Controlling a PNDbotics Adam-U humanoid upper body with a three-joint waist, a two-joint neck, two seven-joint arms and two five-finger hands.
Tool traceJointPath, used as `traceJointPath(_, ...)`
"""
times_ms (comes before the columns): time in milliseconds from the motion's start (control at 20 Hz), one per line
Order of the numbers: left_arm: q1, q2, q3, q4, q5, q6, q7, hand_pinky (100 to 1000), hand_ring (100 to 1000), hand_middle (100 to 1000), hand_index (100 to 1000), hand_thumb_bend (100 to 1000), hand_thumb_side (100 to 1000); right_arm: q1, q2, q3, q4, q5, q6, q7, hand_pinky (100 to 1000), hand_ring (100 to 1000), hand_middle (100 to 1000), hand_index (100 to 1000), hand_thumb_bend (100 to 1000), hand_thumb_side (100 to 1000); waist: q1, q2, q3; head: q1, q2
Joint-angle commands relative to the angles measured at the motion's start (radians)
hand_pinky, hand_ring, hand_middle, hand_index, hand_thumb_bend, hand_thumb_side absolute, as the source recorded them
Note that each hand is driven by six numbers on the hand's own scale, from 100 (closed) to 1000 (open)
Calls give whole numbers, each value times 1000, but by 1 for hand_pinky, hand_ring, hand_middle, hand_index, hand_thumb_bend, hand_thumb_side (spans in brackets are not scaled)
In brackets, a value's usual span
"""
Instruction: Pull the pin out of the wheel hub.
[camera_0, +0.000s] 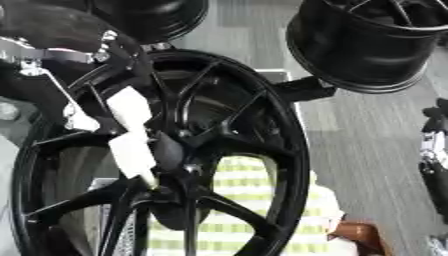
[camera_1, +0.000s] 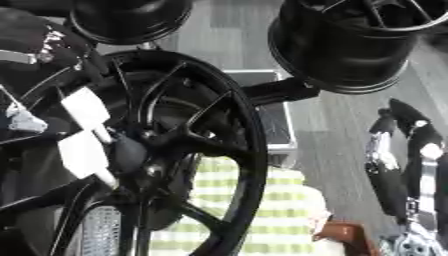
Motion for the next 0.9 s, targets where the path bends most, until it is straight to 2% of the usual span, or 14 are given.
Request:
traceJointPath(50, -16, 10, 5, 11, -18, -182, -175, 868, 869, 843, 866, 392, 365, -5, -13, 1, -18, 1, 1, 0, 917, 837, 669, 807, 100, 681, 0, -14, 0, 2, -5)
traceJointPath(150, -20, 5, 7, 18, -24, -183, -175, 870, 870, 840, 864, 380, 277, -5, -12, 2, -18, 1, 1, 0, 917, 838, 669, 807, 100, 681, -1, -13, 1, 3, -5)
traceJointPath(300, -20, 2, 11, 25, -27, -181, -175, 865, 867, 838, 864, 364, 254, -5, -10, 3, -18, 1, 3, 0, 918, 838, 669, 807, 100, 681, -1, -12, 2, 3, -4)
traceJointPath(650, -12, -4, 3, 52, -46, -180, -175, 857, 860, 836, 867, 350, 336, -6, -5, 5, -18, 1, 5, 0, 918, 838, 669, 807, 100, 681, -3, -9, -1, 5, -6)
traceJointPath(900, -18, -17, -1, 84, -54, -182, -175, 847, 843, 801, 862, 341, 376, -7, -2, 6, -18, 1, 6, -2, 919, 839, 670, 808, 100, 681, -5, -7, -1, 6, -7)
